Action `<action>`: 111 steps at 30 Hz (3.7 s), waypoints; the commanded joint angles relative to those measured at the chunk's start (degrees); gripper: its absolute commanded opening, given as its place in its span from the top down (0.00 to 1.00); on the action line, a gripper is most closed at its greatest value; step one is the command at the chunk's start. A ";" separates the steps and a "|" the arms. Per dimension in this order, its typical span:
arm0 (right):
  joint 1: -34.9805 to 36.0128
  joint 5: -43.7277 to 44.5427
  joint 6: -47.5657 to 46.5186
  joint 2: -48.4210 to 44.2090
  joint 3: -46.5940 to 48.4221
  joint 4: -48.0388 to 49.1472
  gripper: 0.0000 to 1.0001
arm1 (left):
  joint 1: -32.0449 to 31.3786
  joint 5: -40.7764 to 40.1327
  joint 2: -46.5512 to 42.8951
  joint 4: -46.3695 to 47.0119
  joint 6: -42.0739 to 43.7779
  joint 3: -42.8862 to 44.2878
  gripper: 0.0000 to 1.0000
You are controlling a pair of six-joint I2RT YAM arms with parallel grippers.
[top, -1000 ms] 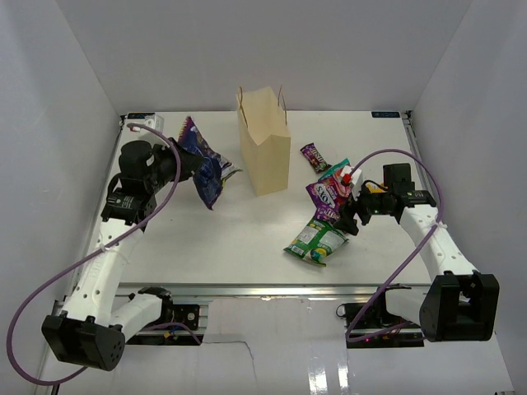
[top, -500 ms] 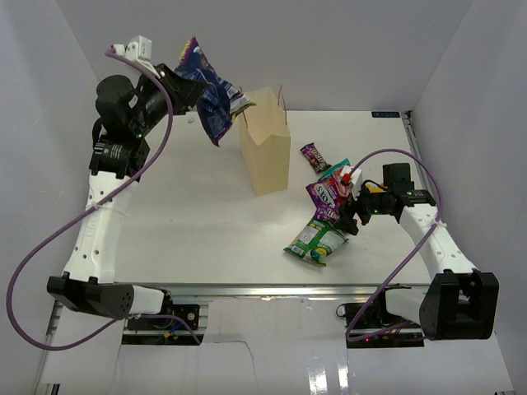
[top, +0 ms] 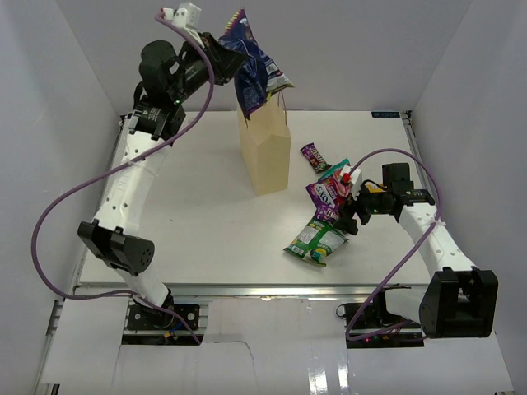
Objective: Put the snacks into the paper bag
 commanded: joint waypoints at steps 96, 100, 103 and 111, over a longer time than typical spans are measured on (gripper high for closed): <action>0.01 -2.88 -0.14 2.04 -0.55 1.49 0.10 | -10.11 -17.36 10.16 1.86 23.58 1.08 0.94; 0.71 -3.24 -0.23 1.95 -0.37 1.93 0.09 | -10.28 -17.71 10.69 1.68 22.61 0.11 0.59; 1.24 -3.76 3.96 2.39 0.42 3.42 0.09 | -10.46 -19.03 10.43 1.42 22.09 -0.33 0.44; 2.99 12.26 32.40 7.04 4.10 14.93 0.02 | -10.46 -17.11 6.04 -0.60 20.68 1.52 0.27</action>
